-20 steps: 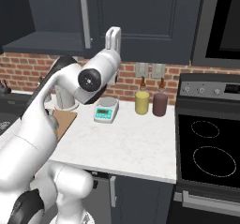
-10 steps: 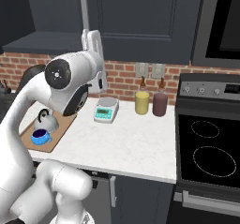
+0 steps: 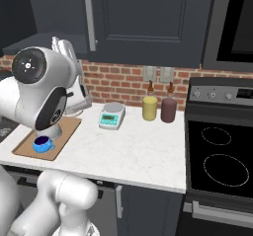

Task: Pick the kettle from the counter and place it on the tray. Then pick the mug from the cabinet and place it on the tray. Then close the cabinet doors.

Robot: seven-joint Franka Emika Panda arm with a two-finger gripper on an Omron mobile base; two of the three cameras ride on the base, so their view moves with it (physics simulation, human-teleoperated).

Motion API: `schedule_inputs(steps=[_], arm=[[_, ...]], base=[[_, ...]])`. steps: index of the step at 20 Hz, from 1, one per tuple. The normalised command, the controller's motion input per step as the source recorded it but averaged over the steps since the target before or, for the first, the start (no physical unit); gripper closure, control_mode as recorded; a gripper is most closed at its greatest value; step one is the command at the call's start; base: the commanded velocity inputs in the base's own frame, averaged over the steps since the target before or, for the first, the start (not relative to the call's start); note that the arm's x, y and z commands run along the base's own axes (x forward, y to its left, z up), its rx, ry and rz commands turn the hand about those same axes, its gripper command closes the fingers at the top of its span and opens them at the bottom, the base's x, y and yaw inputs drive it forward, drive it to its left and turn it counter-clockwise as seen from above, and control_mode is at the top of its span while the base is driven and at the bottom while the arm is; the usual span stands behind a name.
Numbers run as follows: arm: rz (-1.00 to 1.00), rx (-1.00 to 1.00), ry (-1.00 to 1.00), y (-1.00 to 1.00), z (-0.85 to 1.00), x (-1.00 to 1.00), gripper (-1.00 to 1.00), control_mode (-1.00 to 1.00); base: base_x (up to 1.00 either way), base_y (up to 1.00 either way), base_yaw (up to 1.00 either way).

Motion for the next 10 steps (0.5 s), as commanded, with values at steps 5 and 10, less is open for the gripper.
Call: schedule_inputs(steps=[5,10], arm=[[0.12,-0.05,0.01,0.81,-0.25,-0.31,-1.00,-1.00],[0.08,-0.02,0.00,0.87,-0.17,-0.30,-1.00,-1.00]], base=[[0.00,0.00,0.00],[0.00,0.00,0.00]])
